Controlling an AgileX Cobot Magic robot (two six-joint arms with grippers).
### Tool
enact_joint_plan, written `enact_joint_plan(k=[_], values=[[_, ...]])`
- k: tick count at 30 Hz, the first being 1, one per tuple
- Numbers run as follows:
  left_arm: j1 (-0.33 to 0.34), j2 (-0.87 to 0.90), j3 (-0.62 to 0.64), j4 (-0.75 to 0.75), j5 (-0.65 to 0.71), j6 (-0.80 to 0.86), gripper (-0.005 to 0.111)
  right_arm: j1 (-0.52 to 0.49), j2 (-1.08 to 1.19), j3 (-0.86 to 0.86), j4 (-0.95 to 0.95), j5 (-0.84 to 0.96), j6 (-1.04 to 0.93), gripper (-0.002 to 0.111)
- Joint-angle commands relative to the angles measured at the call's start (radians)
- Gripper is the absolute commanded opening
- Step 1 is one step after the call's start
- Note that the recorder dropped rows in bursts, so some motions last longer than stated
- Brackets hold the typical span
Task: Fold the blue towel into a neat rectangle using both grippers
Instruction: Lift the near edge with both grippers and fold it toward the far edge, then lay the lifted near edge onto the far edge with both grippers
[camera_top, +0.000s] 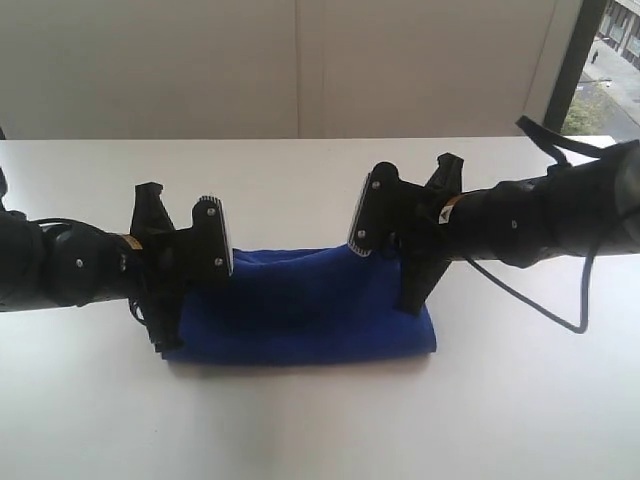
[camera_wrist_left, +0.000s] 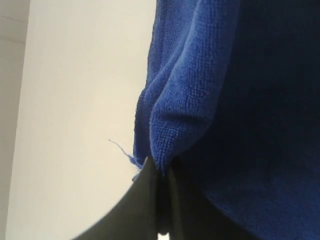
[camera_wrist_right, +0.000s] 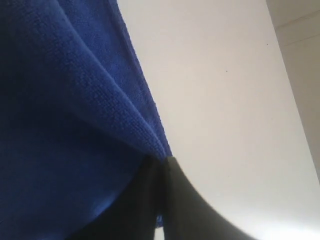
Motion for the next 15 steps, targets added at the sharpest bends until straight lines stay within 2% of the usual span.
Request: enact_joint_plan(k=[1,5,15], values=[[0.003,0.025,-0.019,-0.009,-0.049,-0.006,0.0,-0.008,0.042,-0.03,-0.004,-0.037,0.011,0.0],[0.007,0.045,-0.028,-0.009,-0.112,-0.006,0.0,-0.008,0.067,-0.03,-0.004,-0.101,0.011,0.0],[0.025,0.1,-0.082,-0.021,-0.106,-0.006,0.0,-0.009,0.132,-0.094,0.009,-0.116,0.011,0.0]])
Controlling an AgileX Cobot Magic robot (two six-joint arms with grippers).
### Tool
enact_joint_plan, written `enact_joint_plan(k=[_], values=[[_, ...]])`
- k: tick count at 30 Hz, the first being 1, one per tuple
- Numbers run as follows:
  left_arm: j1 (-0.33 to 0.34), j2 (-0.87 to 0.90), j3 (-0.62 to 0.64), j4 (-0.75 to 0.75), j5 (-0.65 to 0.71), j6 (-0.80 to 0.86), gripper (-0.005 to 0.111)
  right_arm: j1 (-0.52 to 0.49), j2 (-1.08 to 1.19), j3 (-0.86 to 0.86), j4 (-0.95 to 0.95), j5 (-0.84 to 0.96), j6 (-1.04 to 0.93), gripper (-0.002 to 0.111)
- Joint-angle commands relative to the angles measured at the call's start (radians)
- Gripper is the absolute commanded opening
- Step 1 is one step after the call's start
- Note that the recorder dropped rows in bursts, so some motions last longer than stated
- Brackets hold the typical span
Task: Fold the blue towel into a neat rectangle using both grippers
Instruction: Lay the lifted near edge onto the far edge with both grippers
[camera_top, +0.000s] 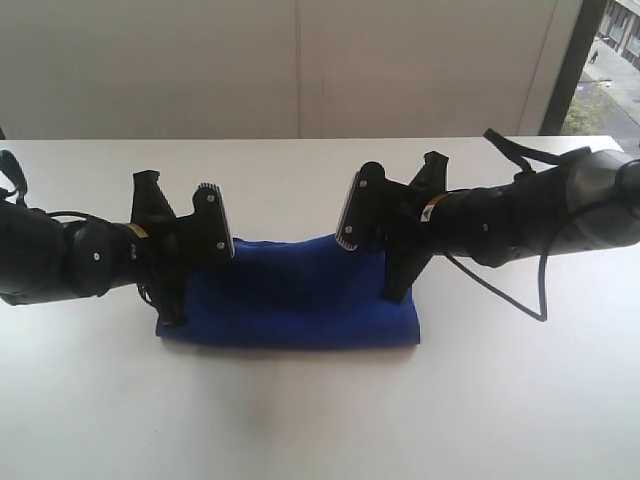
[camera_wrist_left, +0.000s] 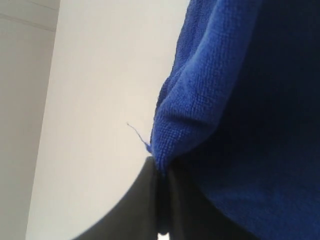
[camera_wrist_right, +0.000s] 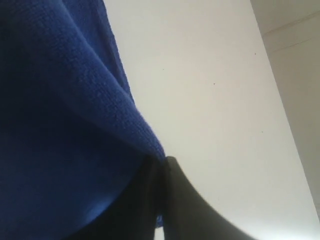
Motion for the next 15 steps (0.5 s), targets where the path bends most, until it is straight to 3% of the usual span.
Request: enact_joint_plan(k=[1,15], values=[[0.002,0.024,-0.027,-0.015,-0.005,-0.006,0.0,-0.009,0.032,-0.033,0.011,-0.015,0.011,0.0],[0.002,0.159,-0.136,-0.019,-0.076,0.009,0.0,-0.066,0.073,-0.041,0.079,-0.049,0.009,0.0]])
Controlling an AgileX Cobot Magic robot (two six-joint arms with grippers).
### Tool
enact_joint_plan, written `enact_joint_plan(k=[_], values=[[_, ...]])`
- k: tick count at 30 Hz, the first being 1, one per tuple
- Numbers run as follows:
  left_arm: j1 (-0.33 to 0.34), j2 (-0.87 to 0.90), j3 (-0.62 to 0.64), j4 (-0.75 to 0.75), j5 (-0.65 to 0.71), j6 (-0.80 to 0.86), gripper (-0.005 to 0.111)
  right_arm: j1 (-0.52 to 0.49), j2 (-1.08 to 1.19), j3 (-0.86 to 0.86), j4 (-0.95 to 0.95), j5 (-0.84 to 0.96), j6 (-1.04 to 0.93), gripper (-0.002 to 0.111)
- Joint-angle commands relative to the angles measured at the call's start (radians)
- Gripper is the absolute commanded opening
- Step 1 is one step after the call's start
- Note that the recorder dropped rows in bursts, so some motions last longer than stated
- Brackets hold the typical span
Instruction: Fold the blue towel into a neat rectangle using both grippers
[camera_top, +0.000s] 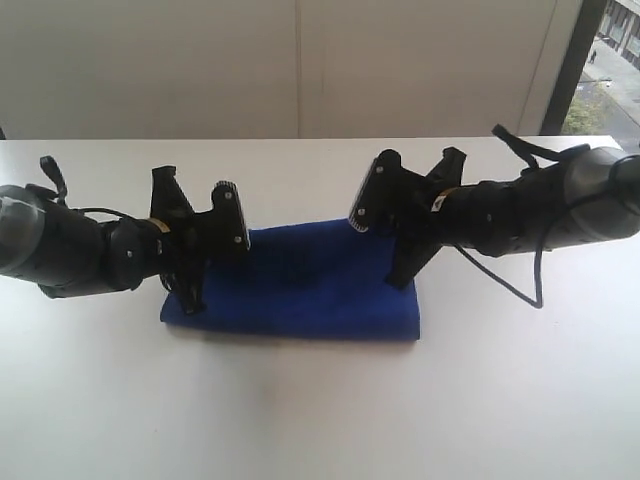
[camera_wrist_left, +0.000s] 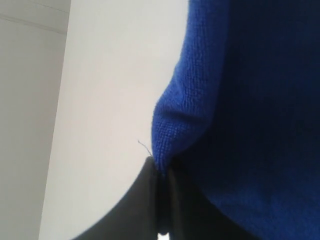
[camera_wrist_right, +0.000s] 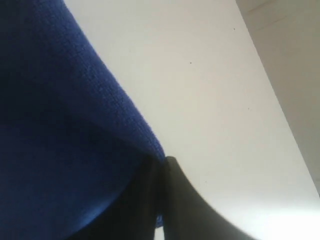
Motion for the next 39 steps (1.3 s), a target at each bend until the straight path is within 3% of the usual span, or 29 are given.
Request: enact_joint_plan(k=[1,7,9,11,12,14,15,17,22,28,30,32,33,34,35,36,37,39], values=[[0.002,0.046,-0.039,-0.019,-0.004,-0.001,0.0,-0.022,0.041,-0.007,0.009,-0.014,0.009,0.0],[0.022,0.098,-0.05,-0.019,-0.005,-0.001,0.0,-0.022,0.119,-0.007,0.009,-0.061,-0.002,0.0],[0.035,0.118,-0.05,-0.019,-0.001,-0.001,0.016,-0.022,0.135,-0.007,0.009,-0.083,-0.026,0.005],[0.038,0.122,-0.05,-0.019,-0.001,-0.001,0.041,-0.022,0.146,-0.007,0.009,-0.083,-0.054,0.023],[0.038,0.122,-0.05,-0.019,-0.015,-0.001,0.056,-0.022,0.146,-0.007,0.009,-0.083,-0.054,0.039],[0.038,0.122,-0.05,-0.019,-0.08,-0.001,0.075,-0.022,0.144,-0.007,0.009,-0.12,-0.054,0.063],[0.038,0.122,-0.05,-0.029,-0.117,-0.001,0.079,-0.022,0.137,-0.007,0.009,-0.137,-0.054,0.068],[0.038,0.122,-0.05,-0.059,-0.212,0.001,0.082,-0.022,0.109,-0.007,0.009,-0.141,-0.054,0.07],[0.036,0.122,-0.05,-0.142,-0.359,0.05,0.082,-0.022,0.025,-0.007,0.009,-0.112,-0.054,0.07],[-0.026,0.092,-0.05,-0.271,-0.426,0.142,0.082,-0.022,-0.077,-0.007,0.053,-0.023,-0.002,0.069],[-0.064,0.064,-0.05,-0.346,-0.417,0.152,0.081,-0.022,-0.13,-0.007,0.099,0.055,0.105,0.066],[-0.096,0.032,-0.05,-0.427,-0.294,0.28,0.068,-0.022,-0.177,-0.007,0.113,0.142,0.169,0.056],[-0.109,0.004,-0.05,-0.522,-0.114,0.385,0.046,-0.022,-0.204,-0.007,0.113,0.196,0.171,0.044],[-0.111,-0.008,-0.05,-0.57,-0.021,0.434,0.034,-0.022,-0.213,-0.007,0.113,0.218,0.174,0.039],[-0.111,-0.038,-0.05,-0.697,0.097,0.48,-0.001,-0.022,-0.228,-0.007,0.113,0.282,0.189,0.025],[-0.109,-0.06,-0.05,-0.775,0.138,0.493,0.0,-0.022,-0.231,-0.009,0.114,0.353,0.201,0.009],[-0.099,-0.072,-0.057,-0.802,0.165,0.493,0.0,-0.022,-0.231,-0.014,0.117,0.397,0.201,0.0],[-0.056,-0.087,-0.101,-0.848,0.337,0.496,0.0,-0.022,-0.203,-0.057,0.161,0.507,0.201,0.0]])
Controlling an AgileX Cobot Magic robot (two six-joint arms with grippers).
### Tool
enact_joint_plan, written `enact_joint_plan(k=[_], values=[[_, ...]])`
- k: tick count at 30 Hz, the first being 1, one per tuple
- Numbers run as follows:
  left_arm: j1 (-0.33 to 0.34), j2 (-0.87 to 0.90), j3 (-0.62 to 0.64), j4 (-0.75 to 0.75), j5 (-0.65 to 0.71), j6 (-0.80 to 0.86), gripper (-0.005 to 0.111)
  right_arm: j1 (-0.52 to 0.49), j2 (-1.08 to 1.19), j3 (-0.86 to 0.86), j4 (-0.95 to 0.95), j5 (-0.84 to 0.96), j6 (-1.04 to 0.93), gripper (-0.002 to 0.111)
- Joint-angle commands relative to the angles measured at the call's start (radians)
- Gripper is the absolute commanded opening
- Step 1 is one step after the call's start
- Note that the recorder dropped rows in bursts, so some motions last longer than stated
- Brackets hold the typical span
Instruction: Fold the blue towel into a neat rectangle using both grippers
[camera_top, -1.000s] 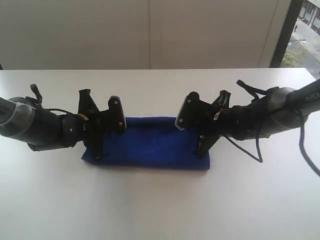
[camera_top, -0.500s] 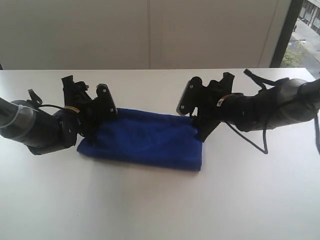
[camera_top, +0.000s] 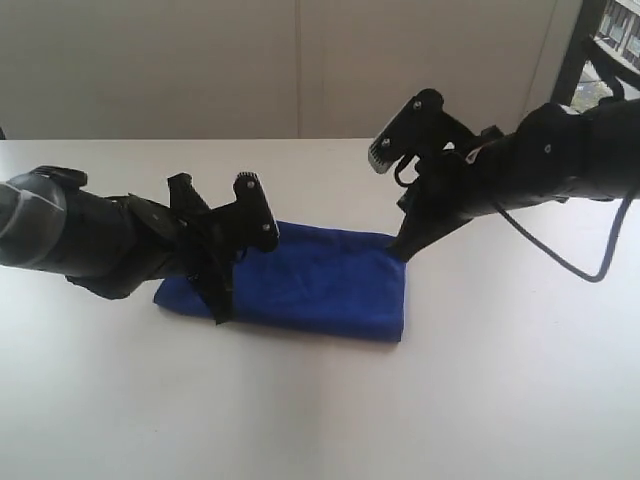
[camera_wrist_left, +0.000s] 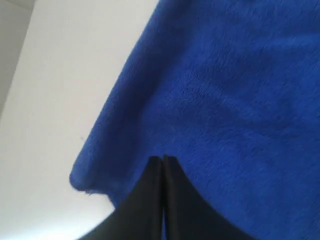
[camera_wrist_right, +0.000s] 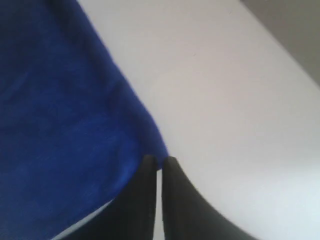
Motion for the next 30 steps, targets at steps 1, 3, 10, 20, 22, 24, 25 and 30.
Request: enact_joint_plan(k=[1,3,10,20,22,24,25,30], values=[[0.081,-0.036,-0.076,-0.129,0.329,0.012,0.0,-0.004,0.055,-0.083,0.109,0.215,-0.002,0.0],[0.112,-0.027,-0.108,-0.134,0.424,-0.014,0.0,0.0,0.092,-0.119,0.154,0.282,-0.033,0.0],[0.267,0.019,-0.249,0.148,0.799,-0.457,0.0,0.039,0.233,-0.235,0.178,0.318,-0.051,0.0],[0.269,0.167,-0.461,0.968,1.064,-1.097,0.0,0.096,0.358,-0.336,0.208,0.327,-0.066,0.0],[0.257,0.187,-0.465,0.971,1.059,-1.095,0.0,0.098,0.378,-0.336,0.208,0.331,-0.066,0.0],[0.253,0.198,-0.465,0.971,1.061,-1.095,0.0,0.098,0.395,-0.336,0.206,0.353,-0.066,0.0],[0.253,0.207,-0.466,0.971,1.066,-1.095,0.0,0.098,0.4,-0.336,0.202,0.368,-0.066,0.0],[0.253,0.221,-0.466,0.987,1.166,-1.095,0.0,0.098,0.411,-0.336,0.112,0.434,-0.066,0.0]])
